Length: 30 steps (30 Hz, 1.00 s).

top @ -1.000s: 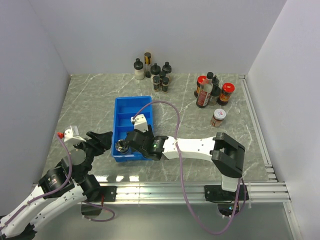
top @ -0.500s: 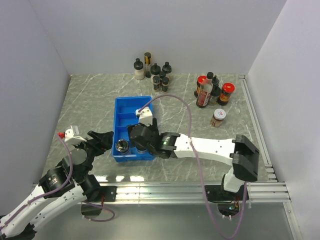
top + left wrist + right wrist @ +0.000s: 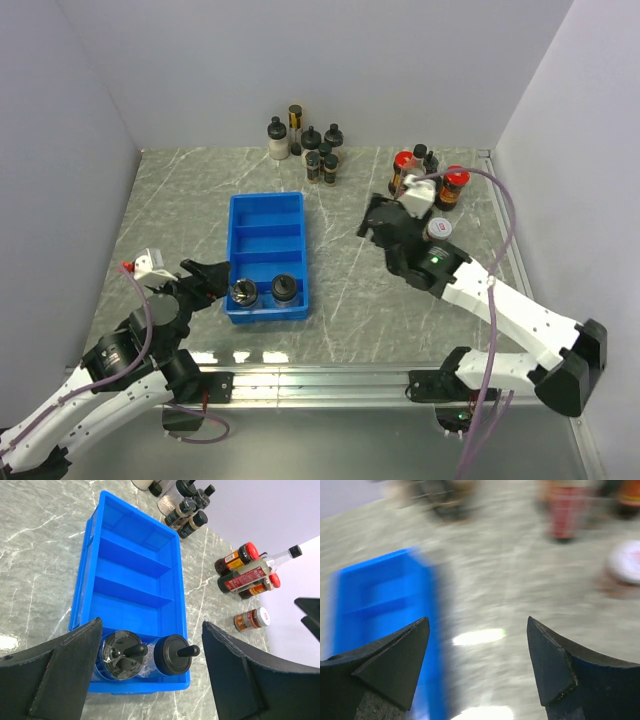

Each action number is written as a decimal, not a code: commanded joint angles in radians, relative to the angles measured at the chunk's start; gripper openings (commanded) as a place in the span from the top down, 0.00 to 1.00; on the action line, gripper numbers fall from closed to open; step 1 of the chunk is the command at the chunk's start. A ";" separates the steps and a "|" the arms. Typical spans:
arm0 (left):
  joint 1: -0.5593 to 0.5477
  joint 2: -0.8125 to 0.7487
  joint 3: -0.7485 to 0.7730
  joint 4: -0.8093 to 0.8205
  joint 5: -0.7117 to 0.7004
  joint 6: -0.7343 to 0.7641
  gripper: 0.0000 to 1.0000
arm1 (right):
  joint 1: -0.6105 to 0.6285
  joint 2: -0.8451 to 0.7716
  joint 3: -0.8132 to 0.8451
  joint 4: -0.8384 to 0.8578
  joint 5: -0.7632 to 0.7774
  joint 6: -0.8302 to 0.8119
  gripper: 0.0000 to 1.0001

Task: Organize the condiment bottles
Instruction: Place the bottle in the storage box, then move the bottle to the center of the board.

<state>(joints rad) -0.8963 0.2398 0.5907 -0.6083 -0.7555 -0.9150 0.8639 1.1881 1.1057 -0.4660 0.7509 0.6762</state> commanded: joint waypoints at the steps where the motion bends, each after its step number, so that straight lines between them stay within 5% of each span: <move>1: -0.001 0.026 0.009 0.047 0.019 0.001 0.13 | -0.116 -0.097 -0.117 0.018 0.013 -0.041 0.15; 13: -0.001 0.065 0.008 0.094 0.053 0.015 0.13 | -0.472 -0.001 -0.072 0.288 -0.264 -0.406 0.09; 30: -0.001 0.010 0.026 0.042 0.045 0.001 0.13 | -0.588 0.401 0.403 0.218 -0.326 -0.460 0.10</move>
<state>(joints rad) -0.8963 0.2657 0.5907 -0.5610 -0.7086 -0.9119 0.2871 1.5570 1.4403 -0.2234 0.4206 0.2192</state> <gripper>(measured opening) 0.866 0.901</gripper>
